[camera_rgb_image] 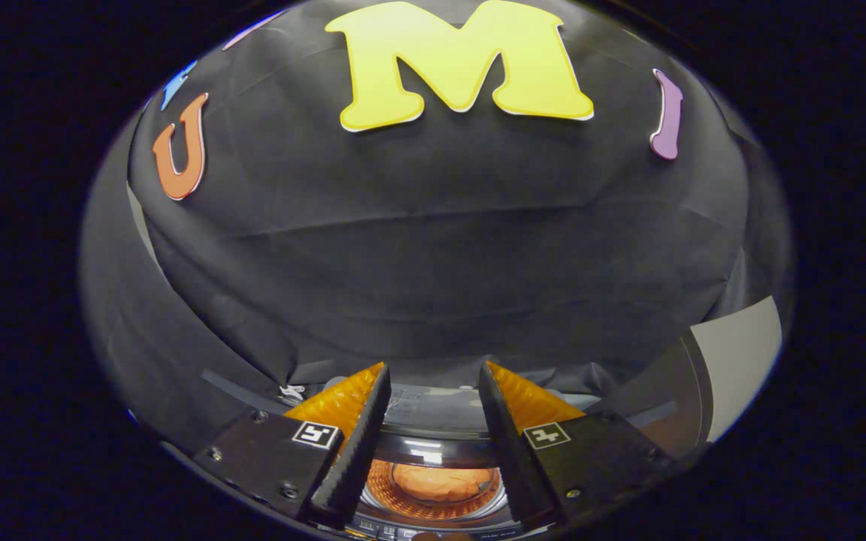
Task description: Put the clothes into the washing machine and then close the washing machine lid.
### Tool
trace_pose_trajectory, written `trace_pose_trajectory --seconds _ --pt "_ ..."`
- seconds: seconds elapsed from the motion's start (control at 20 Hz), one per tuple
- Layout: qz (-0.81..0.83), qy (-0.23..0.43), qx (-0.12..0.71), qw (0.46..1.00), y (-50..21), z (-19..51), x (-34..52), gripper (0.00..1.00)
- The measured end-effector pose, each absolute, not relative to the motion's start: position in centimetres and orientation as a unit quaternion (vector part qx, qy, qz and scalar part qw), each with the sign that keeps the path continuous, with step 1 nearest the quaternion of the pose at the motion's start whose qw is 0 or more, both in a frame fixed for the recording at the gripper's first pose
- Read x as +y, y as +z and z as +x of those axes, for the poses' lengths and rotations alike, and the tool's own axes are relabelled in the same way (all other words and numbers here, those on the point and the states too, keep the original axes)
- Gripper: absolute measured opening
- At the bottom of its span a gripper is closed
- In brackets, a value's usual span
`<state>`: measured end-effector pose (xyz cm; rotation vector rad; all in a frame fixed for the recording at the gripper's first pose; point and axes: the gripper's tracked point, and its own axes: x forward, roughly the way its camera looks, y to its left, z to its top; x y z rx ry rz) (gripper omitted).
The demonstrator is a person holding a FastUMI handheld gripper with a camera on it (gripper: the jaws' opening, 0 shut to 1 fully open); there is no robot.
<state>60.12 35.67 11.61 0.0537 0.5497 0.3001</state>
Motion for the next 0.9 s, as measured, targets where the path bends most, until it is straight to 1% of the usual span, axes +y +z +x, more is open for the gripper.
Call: trace_pose_trajectory --seconds 0.9 --pt "0.027 0.141 0.231 0.962 10.8 56.8 35.2 0.75"
